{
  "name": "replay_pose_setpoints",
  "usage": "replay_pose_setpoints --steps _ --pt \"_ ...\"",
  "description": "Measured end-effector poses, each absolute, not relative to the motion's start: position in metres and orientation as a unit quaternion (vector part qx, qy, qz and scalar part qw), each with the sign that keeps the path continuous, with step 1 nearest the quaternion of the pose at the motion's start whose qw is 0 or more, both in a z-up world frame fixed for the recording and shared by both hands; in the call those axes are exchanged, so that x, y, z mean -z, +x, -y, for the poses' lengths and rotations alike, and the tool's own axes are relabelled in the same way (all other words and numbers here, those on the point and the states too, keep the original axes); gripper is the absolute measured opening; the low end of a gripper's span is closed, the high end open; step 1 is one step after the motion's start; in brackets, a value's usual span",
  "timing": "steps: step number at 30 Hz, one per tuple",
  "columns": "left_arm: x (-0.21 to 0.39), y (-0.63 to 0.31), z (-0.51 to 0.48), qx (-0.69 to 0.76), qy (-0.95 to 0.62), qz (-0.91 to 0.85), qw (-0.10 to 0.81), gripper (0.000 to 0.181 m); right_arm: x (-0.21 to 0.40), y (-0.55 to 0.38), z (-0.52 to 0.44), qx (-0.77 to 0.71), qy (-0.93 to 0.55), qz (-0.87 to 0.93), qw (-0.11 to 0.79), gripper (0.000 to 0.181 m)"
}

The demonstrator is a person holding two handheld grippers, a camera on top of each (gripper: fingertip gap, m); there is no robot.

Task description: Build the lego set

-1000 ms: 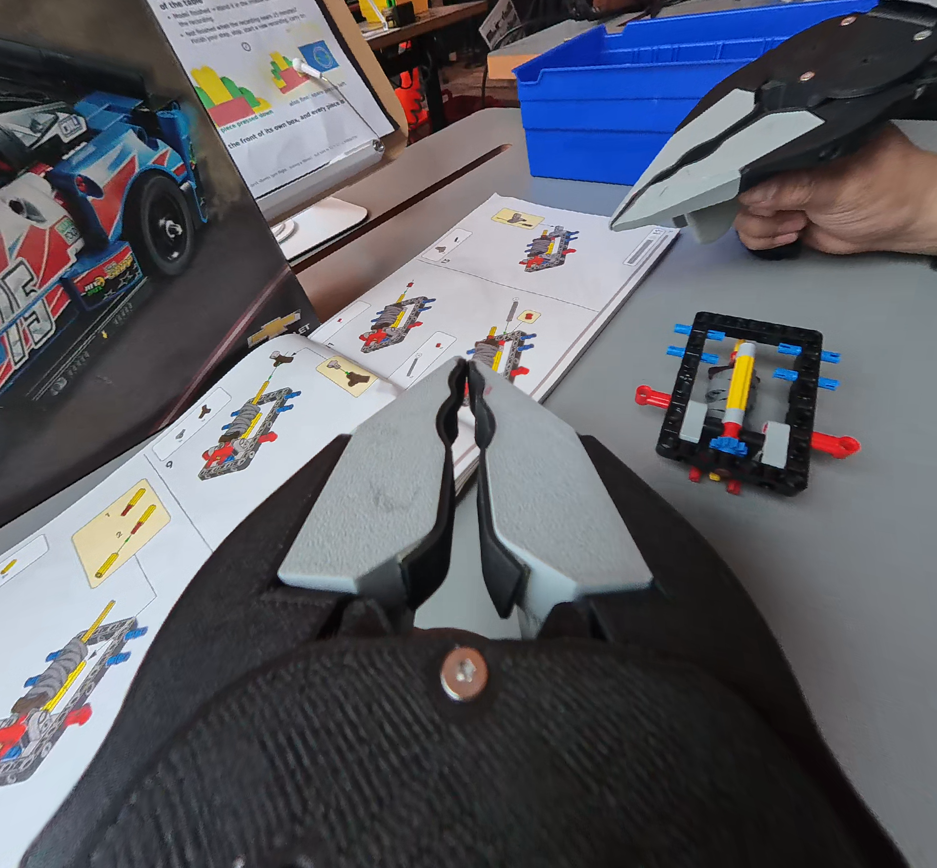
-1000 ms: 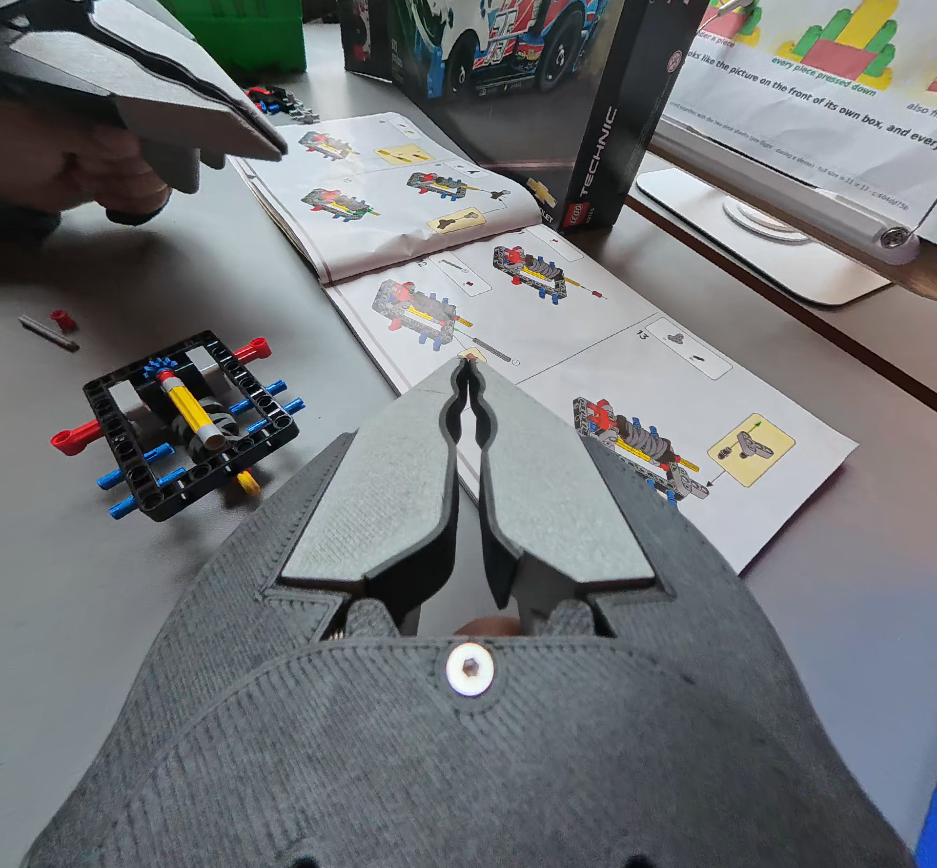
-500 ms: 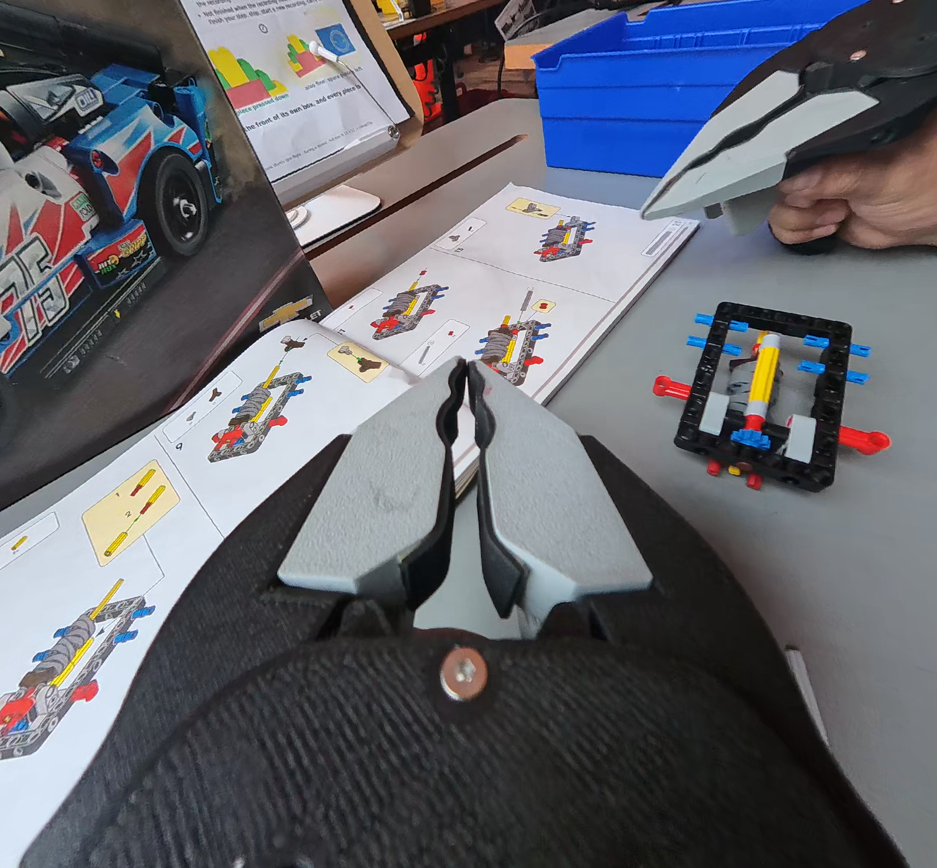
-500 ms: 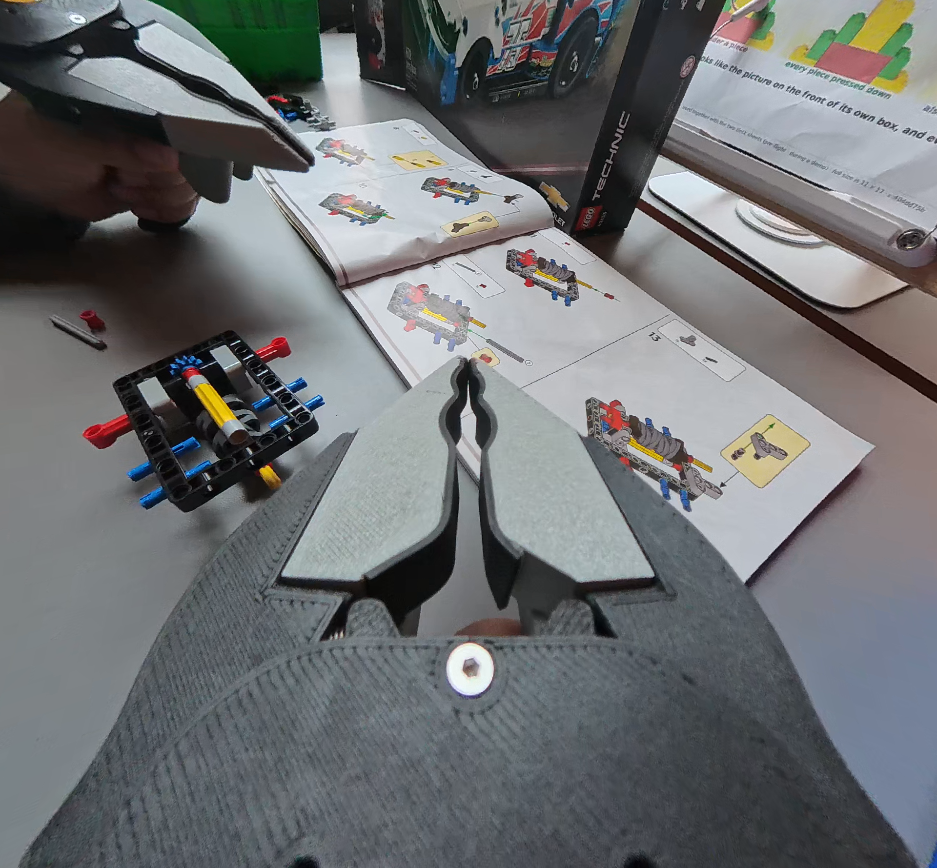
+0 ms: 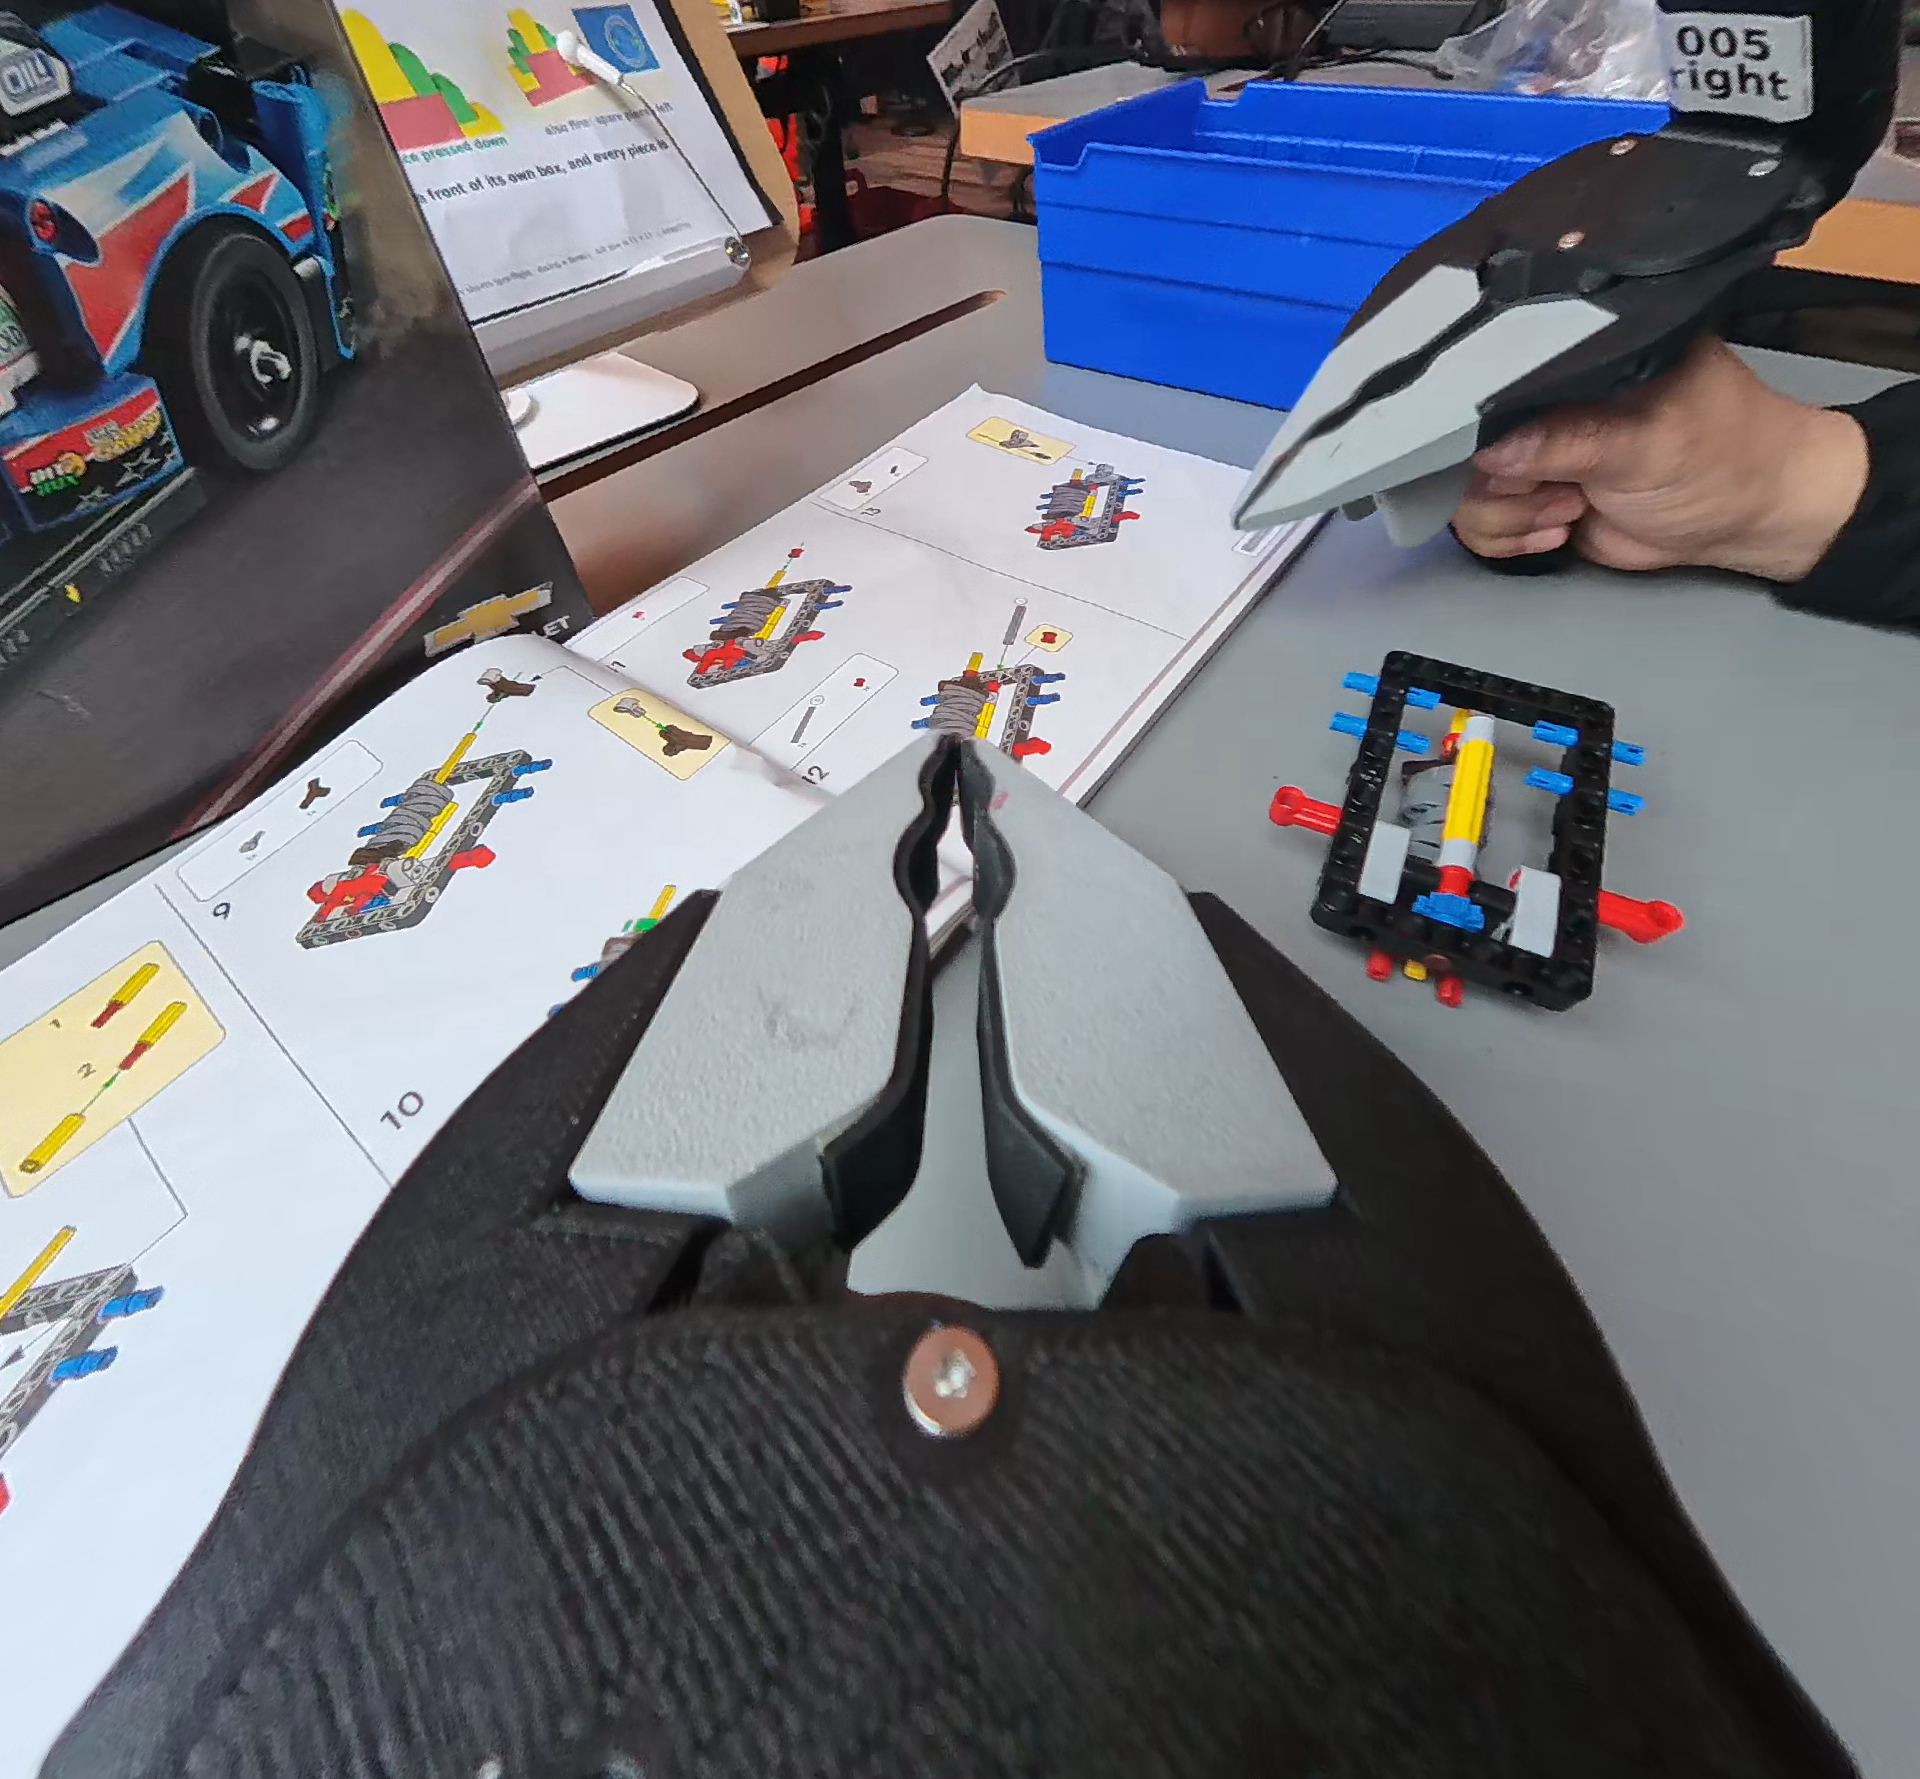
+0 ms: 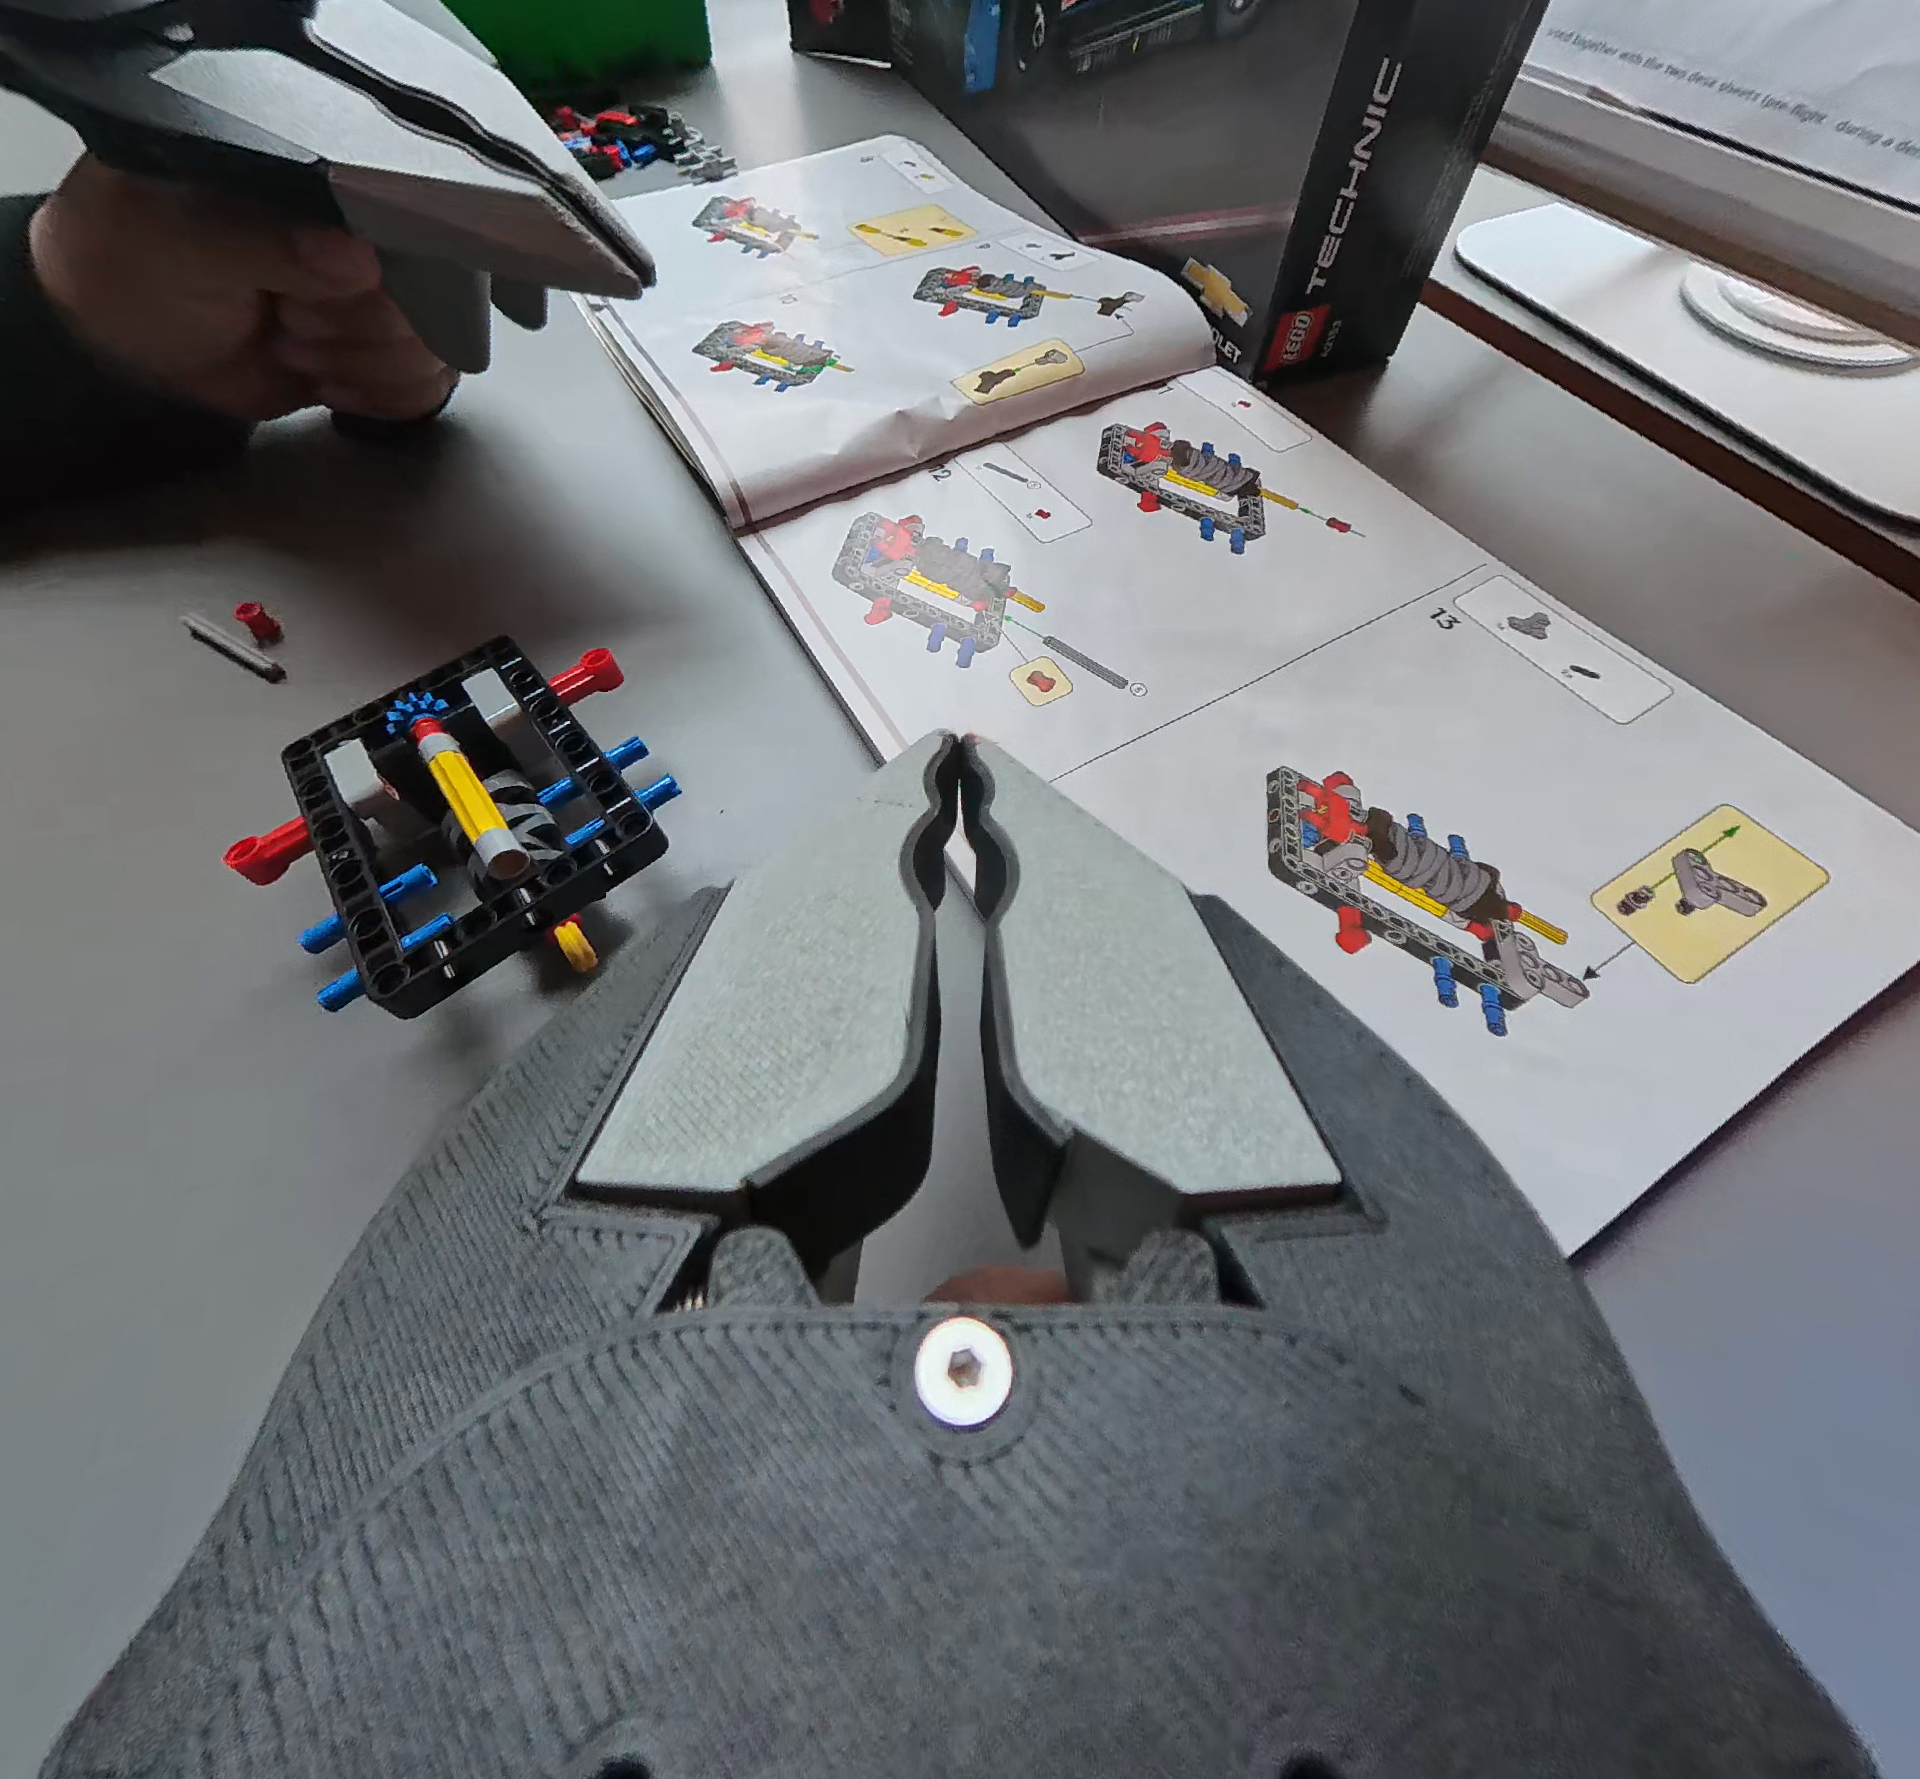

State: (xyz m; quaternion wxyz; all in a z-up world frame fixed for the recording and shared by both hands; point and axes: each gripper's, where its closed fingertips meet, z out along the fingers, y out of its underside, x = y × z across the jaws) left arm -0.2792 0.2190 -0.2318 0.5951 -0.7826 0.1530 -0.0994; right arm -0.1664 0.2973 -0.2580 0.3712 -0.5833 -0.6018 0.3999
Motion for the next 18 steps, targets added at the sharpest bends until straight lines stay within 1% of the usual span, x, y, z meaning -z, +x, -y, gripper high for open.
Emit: replay_pose_setpoints --steps 5,11,13,15,17,18 --pt "0.235 -0.275 -0.219 0.095 -0.787 -0.167 0.586 0.0 0.25 -0.164 -0.299 -0.412 -0.576 0.588 0.392 0.0" --pt "0.232 -0.276 -0.215 0.108 -0.781 -0.169 0.592 0.0 0.245 -0.162 -0.301 -0.442 -0.577 0.572 0.379 0.0" --pt "0.239 -0.274 -0.209 0.106 -0.793 -0.192 0.569 0.0 0.245 -0.162 -0.301 -0.443 -0.579 0.572 0.377 0.0" --pt "0.242 -0.27 -0.198 0.116 -0.806 -0.21 0.542 0.004 0.245 -0.162 -0.301 -0.442 -0.577 0.572 0.38 0.0" --pt "0.243 -0.259 -0.177 0.149 -0.816 -0.246 0.502 0.004 0.244 -0.161 -0.3 -0.439 -0.573 0.575 0.385 0.0" --pt "0.246 -0.257 -0.166 0.164 -0.825 -0.255 0.477 0.007 0.244 -0.161 -0.299 -0.437 -0.571 0.577 0.387 0.0"
